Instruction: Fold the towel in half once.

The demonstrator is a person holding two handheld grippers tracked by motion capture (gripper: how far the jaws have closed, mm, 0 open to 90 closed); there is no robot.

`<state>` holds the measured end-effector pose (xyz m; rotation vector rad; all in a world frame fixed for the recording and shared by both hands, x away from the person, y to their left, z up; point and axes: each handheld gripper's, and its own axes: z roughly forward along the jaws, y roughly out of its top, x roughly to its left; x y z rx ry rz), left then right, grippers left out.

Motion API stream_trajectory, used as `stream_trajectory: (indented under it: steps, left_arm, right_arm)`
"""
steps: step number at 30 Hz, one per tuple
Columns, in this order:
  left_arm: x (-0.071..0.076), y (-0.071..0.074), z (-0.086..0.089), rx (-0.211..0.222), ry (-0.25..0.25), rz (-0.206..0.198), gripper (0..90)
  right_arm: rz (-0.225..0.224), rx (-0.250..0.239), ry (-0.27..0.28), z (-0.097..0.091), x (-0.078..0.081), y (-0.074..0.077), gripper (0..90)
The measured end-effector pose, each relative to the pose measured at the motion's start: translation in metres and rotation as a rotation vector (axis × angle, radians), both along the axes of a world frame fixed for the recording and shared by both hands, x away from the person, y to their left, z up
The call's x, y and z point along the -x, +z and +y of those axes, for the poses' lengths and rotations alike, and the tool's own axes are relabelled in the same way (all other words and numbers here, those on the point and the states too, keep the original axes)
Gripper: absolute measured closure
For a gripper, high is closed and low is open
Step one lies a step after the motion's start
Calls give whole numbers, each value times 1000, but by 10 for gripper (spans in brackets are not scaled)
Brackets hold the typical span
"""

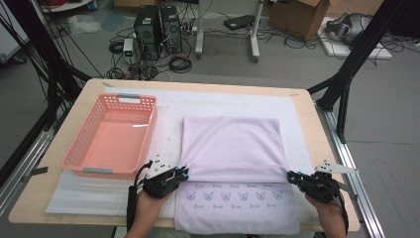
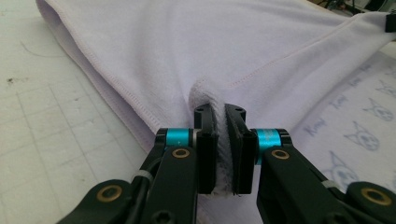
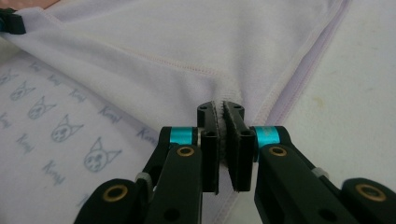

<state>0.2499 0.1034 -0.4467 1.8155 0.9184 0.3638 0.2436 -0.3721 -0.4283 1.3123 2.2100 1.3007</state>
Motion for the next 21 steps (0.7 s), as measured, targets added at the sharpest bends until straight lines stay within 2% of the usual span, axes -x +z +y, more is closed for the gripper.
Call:
stream_trajectory:
  steps: [9, 21]
  left_arm:
    - [30, 3, 2, 14, -6, -17, 828]
    - [59, 3, 4, 32, -7, -3, 820]
  right_arm:
    - [-8, 1, 12, -6, 29, 3, 853]
    - [-14, -13, 27, -12, 59, 6, 853]
